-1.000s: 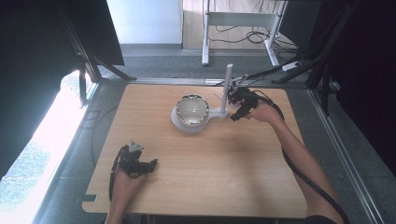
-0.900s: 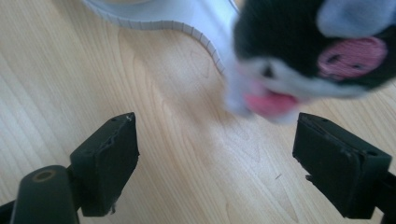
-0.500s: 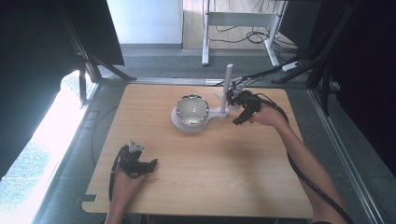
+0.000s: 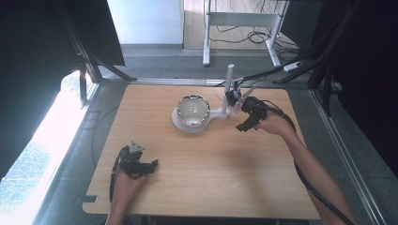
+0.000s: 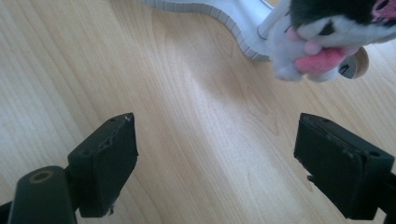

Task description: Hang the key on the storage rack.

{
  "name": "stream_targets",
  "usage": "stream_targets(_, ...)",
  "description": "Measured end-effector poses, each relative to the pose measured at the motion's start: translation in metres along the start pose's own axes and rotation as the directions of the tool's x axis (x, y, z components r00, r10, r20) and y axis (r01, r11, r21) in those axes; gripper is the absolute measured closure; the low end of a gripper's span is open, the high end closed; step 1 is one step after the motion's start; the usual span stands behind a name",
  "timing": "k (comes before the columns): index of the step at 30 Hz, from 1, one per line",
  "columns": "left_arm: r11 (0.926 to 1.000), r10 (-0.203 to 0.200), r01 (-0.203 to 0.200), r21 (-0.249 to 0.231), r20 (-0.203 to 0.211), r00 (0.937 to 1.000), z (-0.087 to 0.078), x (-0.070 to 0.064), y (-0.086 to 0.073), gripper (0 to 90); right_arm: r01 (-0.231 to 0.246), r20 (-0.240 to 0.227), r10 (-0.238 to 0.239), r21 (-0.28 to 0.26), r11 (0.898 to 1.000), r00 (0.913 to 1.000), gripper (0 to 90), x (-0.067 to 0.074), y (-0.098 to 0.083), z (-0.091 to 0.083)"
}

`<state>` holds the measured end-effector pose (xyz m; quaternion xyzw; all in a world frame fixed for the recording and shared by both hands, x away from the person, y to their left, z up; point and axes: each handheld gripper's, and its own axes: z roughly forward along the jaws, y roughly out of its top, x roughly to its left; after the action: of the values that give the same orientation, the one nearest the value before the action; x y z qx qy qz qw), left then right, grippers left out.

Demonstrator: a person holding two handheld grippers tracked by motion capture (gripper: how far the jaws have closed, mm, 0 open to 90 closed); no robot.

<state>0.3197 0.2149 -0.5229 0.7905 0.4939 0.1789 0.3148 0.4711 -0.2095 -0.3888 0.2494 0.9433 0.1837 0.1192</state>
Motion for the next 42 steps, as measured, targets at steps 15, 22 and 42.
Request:
stream_targets(15, 1.0, 0.0, 0.0, 0.0, 0.0, 1.0, 0.0, 0.0, 0.0, 6.7, 0.01, -0.009, -0.011, -0.077, 0.997, 0.9999, 13.4, 0.027, -0.03, -0.005)
stream_targets(22, 1.0, 0.0, 0.0, 0.0, 0.0, 1.0, 0.0, 0.0, 0.0, 6.7, -0.01, 0.007, 0.011, -0.101, 0.995, 0.9999, 13.5, 0.037, -0.043, -0.011)
stream_targets(42, 1.0, -0.002, 0.002, -0.001, 0.0, 1.0, 0.0, 0.0, 0.0, 6.7, -0.058, 0.018, 0.062, -0.17, 0.984, 0.9979, 13.2, 0.053, -0.096, -0.029)
